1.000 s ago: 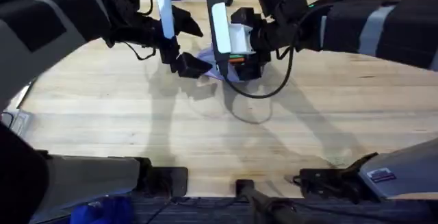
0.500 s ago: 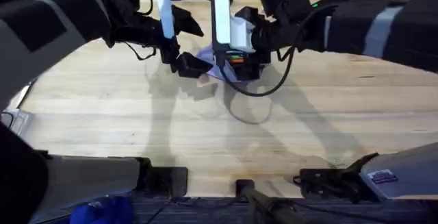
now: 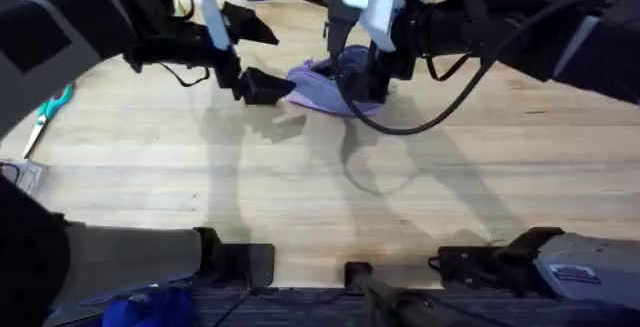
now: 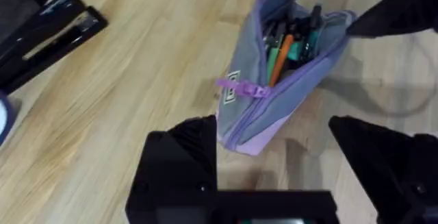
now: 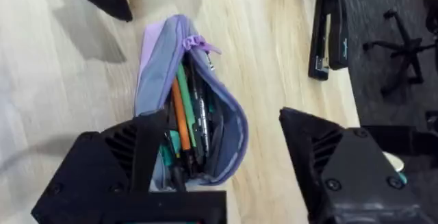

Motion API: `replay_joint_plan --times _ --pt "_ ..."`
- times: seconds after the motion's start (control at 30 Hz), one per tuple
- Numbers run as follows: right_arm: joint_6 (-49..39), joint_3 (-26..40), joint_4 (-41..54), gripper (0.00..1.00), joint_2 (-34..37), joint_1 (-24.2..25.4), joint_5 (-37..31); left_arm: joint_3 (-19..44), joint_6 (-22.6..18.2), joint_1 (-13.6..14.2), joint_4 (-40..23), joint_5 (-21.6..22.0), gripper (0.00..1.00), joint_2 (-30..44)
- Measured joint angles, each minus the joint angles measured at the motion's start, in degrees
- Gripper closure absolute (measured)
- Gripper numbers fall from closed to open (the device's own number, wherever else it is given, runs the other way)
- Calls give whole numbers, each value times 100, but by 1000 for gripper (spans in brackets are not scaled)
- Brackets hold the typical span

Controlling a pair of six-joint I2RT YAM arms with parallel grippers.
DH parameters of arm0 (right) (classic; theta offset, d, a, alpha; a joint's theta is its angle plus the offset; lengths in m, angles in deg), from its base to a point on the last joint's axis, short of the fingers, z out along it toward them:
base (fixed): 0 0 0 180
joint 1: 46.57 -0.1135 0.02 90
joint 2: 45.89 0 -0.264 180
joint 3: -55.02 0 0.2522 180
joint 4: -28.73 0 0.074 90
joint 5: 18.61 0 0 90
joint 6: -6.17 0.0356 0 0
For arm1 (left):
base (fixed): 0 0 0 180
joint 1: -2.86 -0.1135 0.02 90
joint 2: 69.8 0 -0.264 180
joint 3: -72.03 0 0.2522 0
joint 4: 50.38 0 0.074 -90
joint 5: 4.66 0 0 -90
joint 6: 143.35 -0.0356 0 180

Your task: Unzip the bag, pick up the pens from the table one at a time and place them inside, then zip the bag closed.

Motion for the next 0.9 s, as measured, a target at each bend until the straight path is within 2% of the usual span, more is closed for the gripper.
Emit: replay_joint_plan --times 0.2,0.33,0.67,0.9 --pt "787 0 17 6 -272 0 0 0 -15 -416 -2 -238 7 0" --pt "1467 0 17 6 -529 0 2 0 -99 -597 -2 -336 7 0" --pt "3235 0 22 5 -805 0 22 0 -554 -625 -2 -390 7 0" --pt "3980 0 20 5 -867 -4 42 0 -681 -625 -2 -390 7 -2"
